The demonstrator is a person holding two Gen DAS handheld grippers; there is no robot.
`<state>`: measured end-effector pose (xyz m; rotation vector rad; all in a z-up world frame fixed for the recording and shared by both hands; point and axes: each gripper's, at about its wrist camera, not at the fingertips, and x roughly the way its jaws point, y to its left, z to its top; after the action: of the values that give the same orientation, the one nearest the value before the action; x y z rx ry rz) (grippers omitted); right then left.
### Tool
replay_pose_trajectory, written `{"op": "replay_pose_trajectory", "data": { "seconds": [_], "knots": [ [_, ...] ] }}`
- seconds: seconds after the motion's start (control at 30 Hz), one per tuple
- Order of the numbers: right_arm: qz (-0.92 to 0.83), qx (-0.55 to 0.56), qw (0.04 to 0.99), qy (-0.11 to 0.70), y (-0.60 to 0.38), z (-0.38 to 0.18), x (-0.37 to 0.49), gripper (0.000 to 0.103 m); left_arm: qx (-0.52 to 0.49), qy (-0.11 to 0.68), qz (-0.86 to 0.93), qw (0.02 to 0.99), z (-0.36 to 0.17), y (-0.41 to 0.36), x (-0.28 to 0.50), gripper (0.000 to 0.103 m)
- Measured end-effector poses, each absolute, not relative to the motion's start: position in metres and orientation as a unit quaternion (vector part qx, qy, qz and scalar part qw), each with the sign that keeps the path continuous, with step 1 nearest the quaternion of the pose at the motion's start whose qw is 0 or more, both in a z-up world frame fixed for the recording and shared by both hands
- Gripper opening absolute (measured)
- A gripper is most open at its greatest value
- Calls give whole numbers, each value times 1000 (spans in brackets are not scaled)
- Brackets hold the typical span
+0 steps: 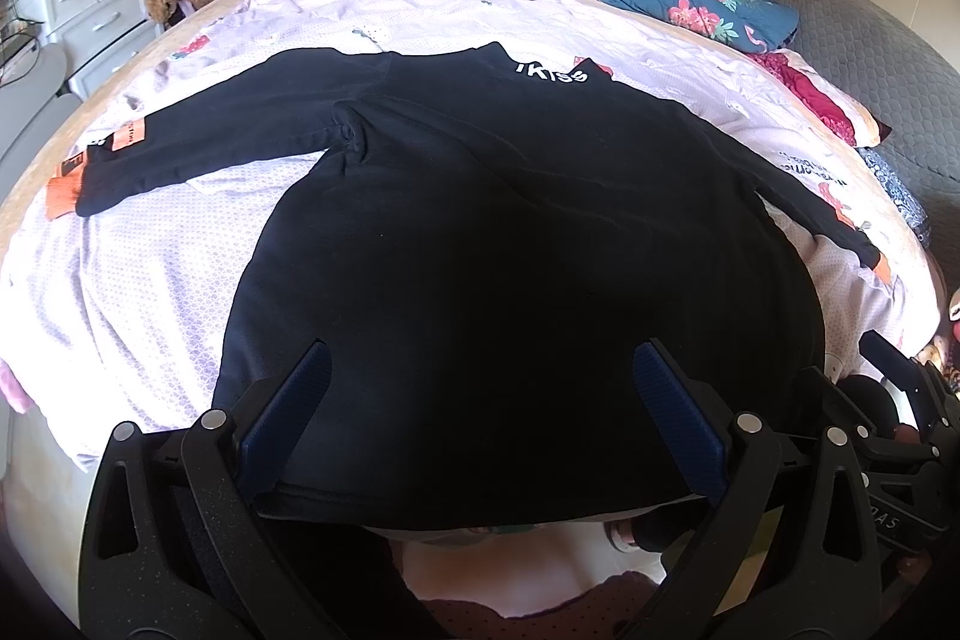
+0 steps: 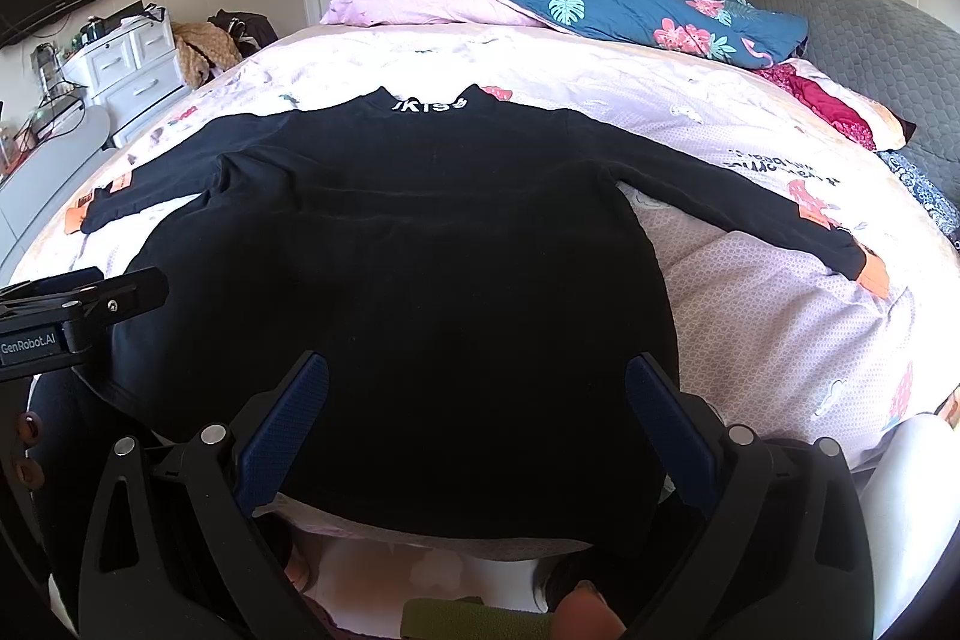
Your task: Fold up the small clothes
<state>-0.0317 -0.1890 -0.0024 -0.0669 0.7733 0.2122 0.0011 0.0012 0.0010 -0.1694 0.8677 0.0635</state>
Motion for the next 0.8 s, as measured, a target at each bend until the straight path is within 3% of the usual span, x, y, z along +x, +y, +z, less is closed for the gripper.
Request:
{"op": "replay_pose_trajectory", "data": {
  "seconds": [0.8],
  "knots": [
    [76, 14, 920, 385, -205, 21, 36, 99, -91, 419, 24, 903, 15, -4, 59, 95]
  ]
}}
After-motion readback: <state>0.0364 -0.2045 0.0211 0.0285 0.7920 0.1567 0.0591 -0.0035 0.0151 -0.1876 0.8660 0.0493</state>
